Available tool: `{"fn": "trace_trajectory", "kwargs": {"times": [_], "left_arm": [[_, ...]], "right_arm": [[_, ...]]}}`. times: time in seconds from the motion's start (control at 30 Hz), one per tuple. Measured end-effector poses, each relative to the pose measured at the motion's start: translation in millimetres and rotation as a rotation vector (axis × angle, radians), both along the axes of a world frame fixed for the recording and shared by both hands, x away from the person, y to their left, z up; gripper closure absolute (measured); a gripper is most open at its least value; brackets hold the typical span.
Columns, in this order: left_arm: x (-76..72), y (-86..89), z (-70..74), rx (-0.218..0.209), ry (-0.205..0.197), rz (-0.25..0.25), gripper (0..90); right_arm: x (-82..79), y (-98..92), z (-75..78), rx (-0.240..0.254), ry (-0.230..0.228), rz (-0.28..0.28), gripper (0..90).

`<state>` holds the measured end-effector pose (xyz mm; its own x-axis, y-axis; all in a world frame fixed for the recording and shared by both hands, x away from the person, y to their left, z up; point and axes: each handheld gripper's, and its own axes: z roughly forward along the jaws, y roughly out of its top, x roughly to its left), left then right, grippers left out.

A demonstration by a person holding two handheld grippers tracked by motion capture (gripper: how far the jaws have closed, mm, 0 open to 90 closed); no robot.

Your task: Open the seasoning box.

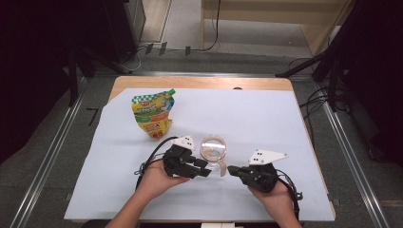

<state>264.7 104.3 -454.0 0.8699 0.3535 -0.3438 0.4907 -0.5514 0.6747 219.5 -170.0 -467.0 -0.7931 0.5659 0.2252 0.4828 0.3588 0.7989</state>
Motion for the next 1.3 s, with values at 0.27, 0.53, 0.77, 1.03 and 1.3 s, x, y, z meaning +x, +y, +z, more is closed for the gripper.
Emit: {"fn": "trace_trajectory", "kwargs": {"times": [0.27, 0.53, 0.77, 1.03, 1.3], "left_arm": [[3.0, 8.1, 0.6, -0.005, -0.003, 0.021, 51.0], [2.9, 11.8, 0.6, -0.009, -0.020, 0.031, 43.6], [2.7, 15.6, 1.1, -0.011, -0.024, 0.040, 43.4], [3.4, 17.3, 0.7, -0.004, -0.026, 0.051, 43.7], [3.8, 17.5, 0.0, 0.005, -0.026, 0.061, 44.0]], "right_arm": [[-1.9, 18.4, -10.7, -0.022, 0.024, 0.058, 90.0], [-0.1, 28.6, -17.0, -0.048, 0.027, 0.078, 90.0], [2.6, 27.5, -18.0, -0.058, 0.025, 0.079, 90.0], [8.0, 19.3, -18.2, -0.066, 0.031, 0.050, 90.0], [19.1, -0.1, -17.4, -0.055, 0.048, -0.037, 90.0]]}}
